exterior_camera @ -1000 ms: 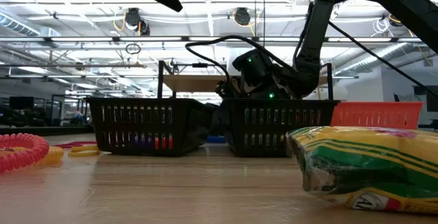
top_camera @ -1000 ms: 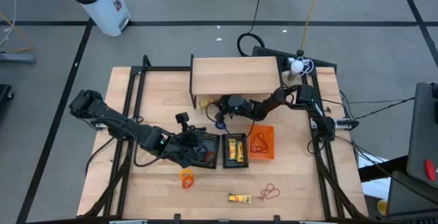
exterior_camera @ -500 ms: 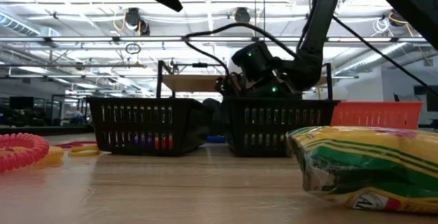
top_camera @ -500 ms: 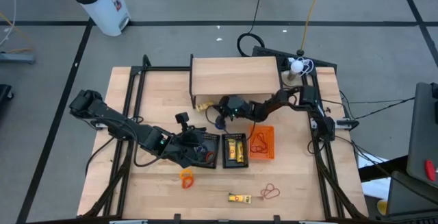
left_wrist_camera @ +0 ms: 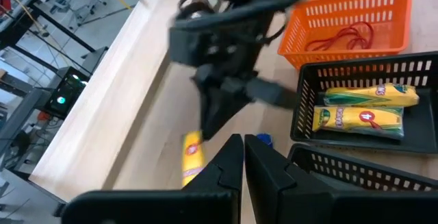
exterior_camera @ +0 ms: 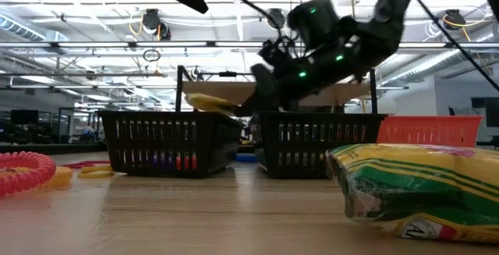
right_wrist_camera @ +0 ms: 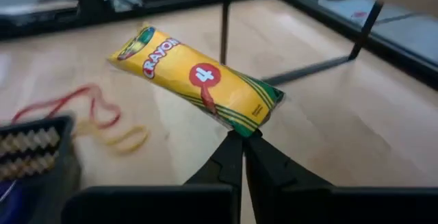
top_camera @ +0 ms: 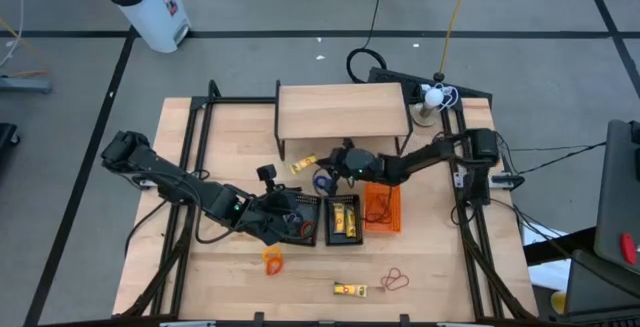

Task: Pick & Place Office Desk Supplies
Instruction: Put the crayon box into the right black basket

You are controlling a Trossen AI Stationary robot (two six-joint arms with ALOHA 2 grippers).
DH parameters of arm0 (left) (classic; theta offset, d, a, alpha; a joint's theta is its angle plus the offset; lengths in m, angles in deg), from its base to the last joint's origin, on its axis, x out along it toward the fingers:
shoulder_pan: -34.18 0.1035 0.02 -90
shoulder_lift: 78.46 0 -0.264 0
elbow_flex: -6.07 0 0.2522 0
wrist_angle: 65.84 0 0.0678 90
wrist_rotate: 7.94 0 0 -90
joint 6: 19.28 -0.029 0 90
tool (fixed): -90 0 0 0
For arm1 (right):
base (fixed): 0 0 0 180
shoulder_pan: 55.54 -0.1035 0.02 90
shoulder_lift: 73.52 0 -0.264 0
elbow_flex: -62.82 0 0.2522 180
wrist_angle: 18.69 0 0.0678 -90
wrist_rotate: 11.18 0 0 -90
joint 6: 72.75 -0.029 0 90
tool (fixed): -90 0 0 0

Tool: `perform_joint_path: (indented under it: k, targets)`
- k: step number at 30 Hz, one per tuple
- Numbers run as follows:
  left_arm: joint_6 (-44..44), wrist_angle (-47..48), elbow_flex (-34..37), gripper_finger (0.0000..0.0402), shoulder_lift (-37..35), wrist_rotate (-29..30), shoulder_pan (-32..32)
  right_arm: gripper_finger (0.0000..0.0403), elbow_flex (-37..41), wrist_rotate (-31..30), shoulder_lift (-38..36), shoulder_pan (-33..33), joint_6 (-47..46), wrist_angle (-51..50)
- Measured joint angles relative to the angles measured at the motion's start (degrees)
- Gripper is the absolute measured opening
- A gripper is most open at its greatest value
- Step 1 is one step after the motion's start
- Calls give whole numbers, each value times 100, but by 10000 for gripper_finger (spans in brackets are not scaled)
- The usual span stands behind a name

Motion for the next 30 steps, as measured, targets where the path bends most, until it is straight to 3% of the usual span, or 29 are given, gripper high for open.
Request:
perform_joint_path:
  k: [8,15,24,30]
  targets:
    - [35,-2,0,19,0,1,0,0,867,-504,-1391,-399,88,-379]
    - [11,-42,0,19,0,2,69,0,1387,-528,-2603,-782,237,-354]
    - [-23,-46,0,19,0,-183,349,0,1479,-475,-3880,-1325,680,-2030]
    - [-21,-48,0,19,0,-667,585,0,1177,-362,-4106,-1762,577,-3159]
